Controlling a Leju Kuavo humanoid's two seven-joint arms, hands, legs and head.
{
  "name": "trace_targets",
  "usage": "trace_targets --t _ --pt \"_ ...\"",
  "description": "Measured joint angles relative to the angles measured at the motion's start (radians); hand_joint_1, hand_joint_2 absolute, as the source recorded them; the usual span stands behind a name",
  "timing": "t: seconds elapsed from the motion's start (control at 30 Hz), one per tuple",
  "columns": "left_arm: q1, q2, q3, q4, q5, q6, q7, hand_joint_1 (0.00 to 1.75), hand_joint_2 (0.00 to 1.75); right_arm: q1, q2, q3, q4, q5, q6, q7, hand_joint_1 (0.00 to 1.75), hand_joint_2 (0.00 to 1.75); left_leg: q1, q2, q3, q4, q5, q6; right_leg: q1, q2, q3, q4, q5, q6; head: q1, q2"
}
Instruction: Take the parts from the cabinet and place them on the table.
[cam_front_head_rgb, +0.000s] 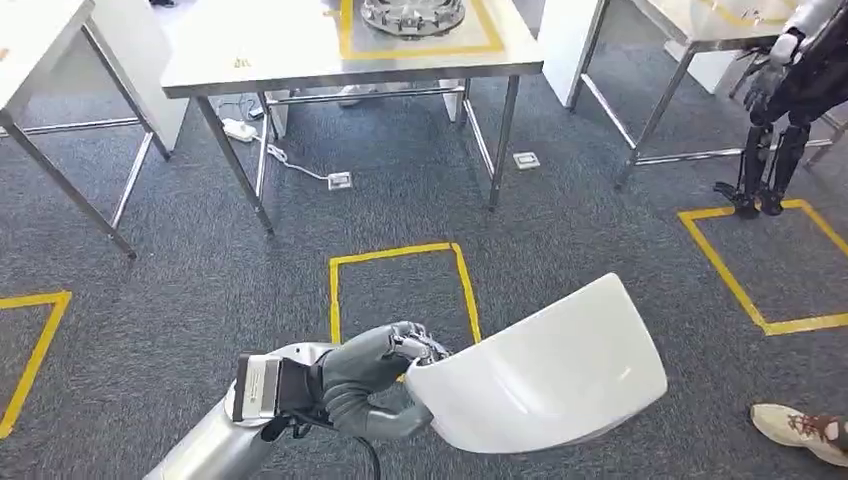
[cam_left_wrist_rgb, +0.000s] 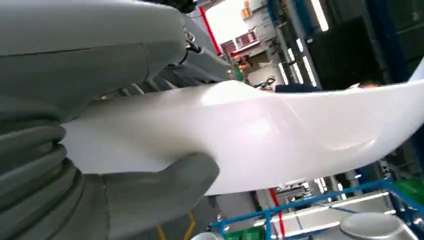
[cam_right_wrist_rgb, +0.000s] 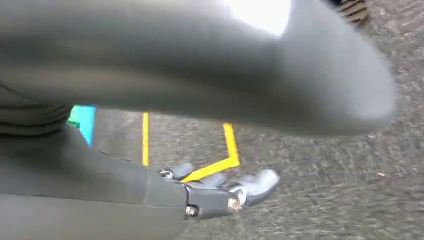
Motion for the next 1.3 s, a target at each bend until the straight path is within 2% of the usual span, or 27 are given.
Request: trace_targets --t 0.07,0.1,0.17,0.23,0.27,0.3,0.37,0.4,0.47,0.5,0.53,0.6,0.63,0.73,0.77,0.8,0.83,0.9,0.93,0.97,1.03,1.1,1.13,1.2,1.23,1.27,1.3 --pt "0.000 -0.002 0.000 -0.003 0.000 0.000 0.000 1.75 1.75 -0.001 0.000 0.000 0.000 0.000 -0.003 0.000 0.00 0.00 0.006 -0.009 0.021 -0.003 -0.003 0.012 -0.001 0.002 0.003 0.012 -0.001 0.010 0.000 0.000" --pt "-0.001 -0.002 0.000 -0.005 0.000 0.000 0.000 1.75 1.75 -0.003 0.000 0.000 0.000 -0.002 -0.006 -0.002 0.00 0.00 0.008 -0.008 0.030 -0.007 -0.007 0.017 -0.004 0.020 -0.007 0.042 -0.006 0.014 0.002 0.000" --pt "-0.003 -0.008 0.000 -0.005 0.000 -0.001 0.000 1.75 1.75 -0.003 0.000 -0.003 0.000 -0.005 -0.012 -0.003 0.00 0.00 0.009 -0.011 0.036 -0.007 -0.015 0.026 -0.007 0.038 -0.091 0.170 -0.053 0.022 0.010 0.000" --pt "0.000 -0.008 0.000 -0.003 0.000 -0.002 0.002 1.75 1.75 0.002 -0.001 -0.008 0.000 -0.006 -0.018 -0.003 0.00 0.00 0.009 -0.019 0.041 -0.007 -0.025 0.026 -0.007 0.040 -0.179 0.281 -0.099 0.029 0.011 0.000" --pt "0.001 -0.008 0.000 -0.003 0.000 -0.003 0.003 1.75 1.75 0.003 -0.001 -0.010 0.000 -0.006 -0.018 -0.003 0.00 0.00 0.009 -0.023 0.046 -0.007 -0.030 0.025 -0.008 0.040 -0.204 0.293 -0.091 0.032 0.014 0.000" --pt "0.002 -0.008 0.000 -0.003 0.000 -0.005 0.003 1.75 1.75 0.004 -0.001 -0.010 0.000 -0.006 -0.018 -0.003 0.00 0.00 0.009 -0.026 0.053 -0.007 -0.035 0.022 -0.010 0.040 -0.206 0.264 -0.058 0.032 0.015 0.000" --pt "0.002 -0.010 0.000 -0.003 0.000 -0.009 0.003 1.75 1.75 0.003 -0.001 -0.011 0.000 -0.008 -0.017 -0.006 0.00 0.00 0.011 -0.029 0.076 -0.007 -0.051 0.015 -0.011 0.040 -0.150 0.098 0.066 0.029 0.015 0.000" --pt "0.001 -0.012 0.000 -0.003 0.000 -0.009 0.003 1.75 1.75 0.003 -0.001 -0.012 0.000 -0.008 -0.018 -0.007 0.00 0.00 0.011 -0.029 0.085 -0.007 -0.058 0.011 -0.012 0.040 -0.122 0.017 0.113 0.027 0.016 0.000" --pt "0.000 -0.015 0.000 -0.002 0.000 -0.009 0.004 1.75 1.75 0.000 0.000 -0.014 0.000 -0.010 -0.017 -0.009 0.00 0.00 0.008 -0.031 0.089 -0.011 -0.066 -0.003 -0.002 0.036 -0.123 0.017 0.045 0.008 0.019 0.000" --pt "0.000 -0.017 0.000 -0.003 0.000 -0.009 0.008 1.75 1.75 0.002 0.000 -0.014 0.000 -0.011 -0.017 -0.009 0.00 0.00 0.007 -0.031 0.097 -0.011 -0.065 -0.012 0.001 0.037 -0.120 0.007 0.073 -0.002 0.019 0.000" --pt "0.000 -0.017 0.000 -0.003 0.000 -0.009 0.009 1.75 1.75 0.005 0.000 -0.015 0.000 -0.012 -0.017 -0.009 0.00 0.00 0.007 -0.031 0.100 0.000 -0.059 -0.019 -0.003 0.038 -0.116 0.006 0.082 -0.011 0.018 0.000" --pt "-0.001 -0.018 0.000 -0.004 0.000 -0.009 0.013 1.75 1.75 0.004 0.001 -0.015 0.000 -0.012 -0.017 -0.010 0.00 0.00 0.009 -0.026 0.099 0.019 -0.072 -0.027 -0.007 0.039 -0.093 0.001 0.081 -0.023 0.018 0.000" --pt "-0.005 -0.020 0.000 -0.004 0.000 -0.009 0.013 1.75 1.75 0.003 0.000 -0.016 0.000 -0.012 -0.017 -0.011 0.00 0.00 0.008 -0.023 0.078 0.063 -0.089 -0.029 -0.007 0.039 -0.088 0.000 0.077 -0.029 0.010 0.000" --pt "-0.004 -0.023 0.000 -0.003 0.000 -0.008 0.021 1.75 1.75 0.002 0.000 -0.016 0.000 -0.012 -0.016 -0.013 0.00 0.00 0.009 -0.021 -0.057 0.274 -0.186 -0.036 -0.005 0.039 -0.079 0.001 0.063 -0.035 0.005 0.000" --pt "-0.003 -0.023 0.000 -0.003 0.000 -0.008 0.021 1.75 1.75 0.003 0.000 -0.016 0.000 -0.012 -0.015 -0.013 0.00 0.00 0.009 -0.021 -0.083 0.298 -0.183 -0.034 -0.004 0.039 -0.074 0.001 0.058 -0.035 0.004 0.000" --pt "-0.003 -0.023 0.000 -0.003 0.000 -0.007 0.023 1.75 1.75 0.003 0.000 -0.016 0.000 -0.012 -0.014 -0.014 0.00 0.00 0.009 -0.021 -0.085 0.277 -0.154 -0.031 -0.003 0.040 -0.066 0.001 0.052 -0.035 0.004 0.000" --pt "-0.003 -0.023 0.000 -0.003 0.000 -0.006 0.024 1.75 1.75 0.003 0.000 -0.016 0.000 -0.011 -0.012 -0.016 0.00 0.00 0.008 -0.021 -0.067 0.213 -0.102 -0.027 -0.002 0.040 -0.054 0.001 0.044 -0.034 0.002 0.000" --pt "-0.003 -0.023 0.000 -0.006 -0.001 -0.004 0.028 1.75 1.75 0.003 0.001 -0.016 0.000 -0.010 -0.008 -0.018 0.00 0.00 0.003 -0.017 -0.002 0.033 0.017 -0.008 0.000 0.041 -0.033 0.000 0.028 -0.031 0.000 0.000" --pt "-0.003 -0.023 0.000 -0.006 -0.001 -0.004 0.028 1.75 1.75 0.002 0.003 -0.016 0.000 -0.008 -0.007 -0.018 0.00 0.00 -0.003 -0.012 0.004 0.005 0.006 -0.005 0.002 0.040 -0.025 0.003 0.023 -0.025 0.002 0.000" --pt "-0.004 -0.023 -0.001 -0.006 -0.002 -0.002 0.031 1.75 1.75 0.001 0.003 -0.016 0.000 -0.007 -0.006 -0.018 0.00 0.00 -0.006 -0.013 0.001 0.007 -0.049 -0.006 0.002 0.042 -0.028 0.002 0.019 -0.019 -0.001 0.000" --pt "-0.003 -0.024 -0.001 -0.010 -0.002 0.000 0.031 1.75 1.75 0.002 0.003 -0.016 0.000 -0.005 -0.006 -0.020 0.00 0.00 -0.004 -0.014 0.008 -0.006 -0.006 0.009 0.003 0.038 -0.021 0.016 0.020 -0.004 -0.001 0.000" --pt "-0.003 -0.026 -0.001 -0.013 -0.003 0.000 0.031 1.75 1.75 0.000 0.003 -0.016 0.000 -0.004 -0.003 -0.021 0.00 0.00 0.005 -0.015 0.040 -0.013 -0.004 0.018 0.000 0.039 -0.015 0.032 0.011 0.005 0.000 0.000" --pt "-0.005 -0.026 -0.001 -0.014 -0.003 0.001 0.031 1.75 1.75 -0.003 0.004 -0.016 0.000 -0.003 -0.002 -0.023 0.00 0.00 0.006 -0.015 0.046 -0.014 -0.007 0.022 0.001 0.041 -0.032 0.067 0.002 0.010 0.004 0.000" --pt "-0.005 -0.029 -0.001 -0.016 -0.003 0.002 0.031 1.75 1.75 -0.005 0.003 -0.016 0.000 -0.003 -0.002 -0.023 0.00 0.00 0.006 -0.016 0.047 -0.014 -0.012 0.028 -0.002 0.042 -0.105 0.175 -0.033 0.017 0.009 0.000" --pt "-0.003 -0.029 -0.001 -0.017 -0.004 0.002 0.031 1.75 1.75 -0.003 0.002 -0.016 0.000 -0.003 -0.002 -0.023 0.00 0.00 0.006 -0.017 0.048 -0.014 -0.018 0.029 -0.003 0.042 -0.164 0.253 -0.070 0.021 0.010 0.000" --pt "0.000 -0.029 -0.001 -0.017 -0.005 0.002 0.031 1.75 1.75 0.000 0.002 -0.016 0.000 -0.003 -0.002 -0.022 0.00 0.00 0.006 -0.020 0.051 -0.014 -0.022 0.028 -0.004 0.042 -0.204 0.293 -0.085 0.028 0.011 0.000" --pt "0.003 -0.029 -0.001 -0.017 -0.006 0.002 0.031 1.75 1.75 0.002 0.002 -0.016 0.000 -0.002 -0.002 -0.022 0.00 0.00 0.007 -0.023 0.056 -0.014 -0.027 0.026 -0.007 0.042 -0.217 0.287 -0.072 0.033 0.013 0.000"
